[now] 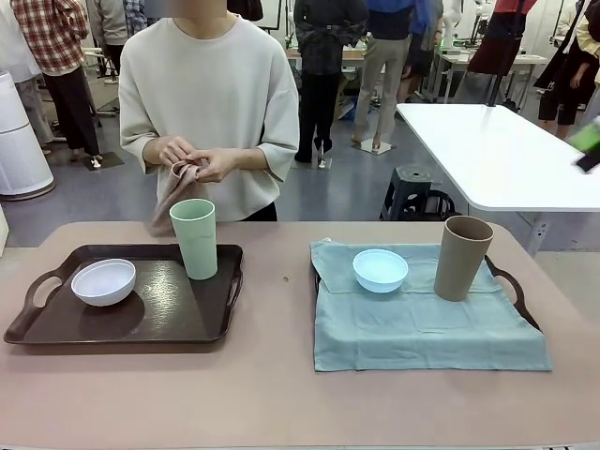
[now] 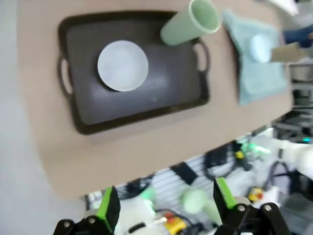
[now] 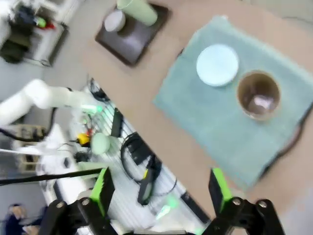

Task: Set up a tray with a mat and arrange the tableware.
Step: Pick up the Picnic Bowl and Reusable plastic cup from the Handle tray in front of the human's position and hold them in the air.

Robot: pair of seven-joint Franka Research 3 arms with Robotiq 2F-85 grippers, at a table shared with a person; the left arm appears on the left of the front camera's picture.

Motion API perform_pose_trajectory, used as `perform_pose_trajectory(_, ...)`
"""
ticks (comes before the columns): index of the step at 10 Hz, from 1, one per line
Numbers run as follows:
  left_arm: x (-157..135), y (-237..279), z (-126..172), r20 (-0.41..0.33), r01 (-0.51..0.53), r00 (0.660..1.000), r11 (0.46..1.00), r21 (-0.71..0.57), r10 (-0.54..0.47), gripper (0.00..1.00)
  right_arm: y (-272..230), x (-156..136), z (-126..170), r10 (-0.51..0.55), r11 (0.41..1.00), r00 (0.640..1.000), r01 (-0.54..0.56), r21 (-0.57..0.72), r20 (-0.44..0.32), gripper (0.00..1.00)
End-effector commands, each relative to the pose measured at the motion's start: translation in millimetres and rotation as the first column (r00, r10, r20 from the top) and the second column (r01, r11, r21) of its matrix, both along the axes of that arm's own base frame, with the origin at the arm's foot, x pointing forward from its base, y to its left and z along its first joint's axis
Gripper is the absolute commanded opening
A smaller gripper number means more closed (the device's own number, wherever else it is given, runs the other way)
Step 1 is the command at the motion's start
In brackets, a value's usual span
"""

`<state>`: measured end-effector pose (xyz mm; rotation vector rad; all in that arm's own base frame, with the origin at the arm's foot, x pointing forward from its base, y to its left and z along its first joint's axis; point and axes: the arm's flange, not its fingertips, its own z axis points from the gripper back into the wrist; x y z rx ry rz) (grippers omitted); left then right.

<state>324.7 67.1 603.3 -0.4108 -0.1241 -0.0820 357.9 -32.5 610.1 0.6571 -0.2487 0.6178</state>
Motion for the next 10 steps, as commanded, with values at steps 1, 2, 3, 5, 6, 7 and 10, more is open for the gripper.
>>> perform_pose_trajectory(1, -6, -31, -13, 0.055, -0.068, 0.997, 0.978, 0.199, 0.058, 1.0, 52, -5, -43, 0.103, 0.993, 0.982, -0.11, 0.041, 0.16, 1.0)
perform_pose_trajectory(2, -4, -42, -12, 0.07, -0.079, 0.995, 0.966, 0.248, 0.064, 1.0, 74, -6, -52, 0.159, 0.983, 0.961, -0.175, 0.053, 0.226, 1.0)
perform_pose_trajectory(3, -3, -50, -13, 0.079, -0.086, 0.995, 0.958, 0.272, 0.067, 1.0, 87, -8, -59, 0.2, 0.973, 0.945, -0.223, 0.063, 0.259, 1.0)
perform_pose_trajectory(5, -2, -51, -15, 0.049, -0.081, 0.996, 0.962, 0.26, 0.071, 1.0, 94, -5, -64, 0.205, 0.968, 0.948, -0.233, 0.089, 0.245, 1.0)
perform_pose_trajectory(6, -5, -40, -15, 0.012, -0.054, 0.999, 0.982, 0.179, 0.053, 1.0, 100, -9, -56, 0.203, 0.977, 0.951, -0.214, 0.021, 0.232, 1.0)
perform_pose_trajectory(7, -1, -55, -12, 0.069, -0.062, 0.997, 0.961, 0.27, 0.045, 1.0, 100, -9, -56, 0.203, 0.977, 0.951, -0.214, 0.021, 0.232, 1.0)
perform_pose_trajectory(10, -1, -55, -12, 0.069, -0.062, 0.997, 0.961, 0.27, 0.045, 1.0, 100, -9, -56, 0.203, 0.977, 0.951, -0.214, 0.021, 0.232, 1.0)
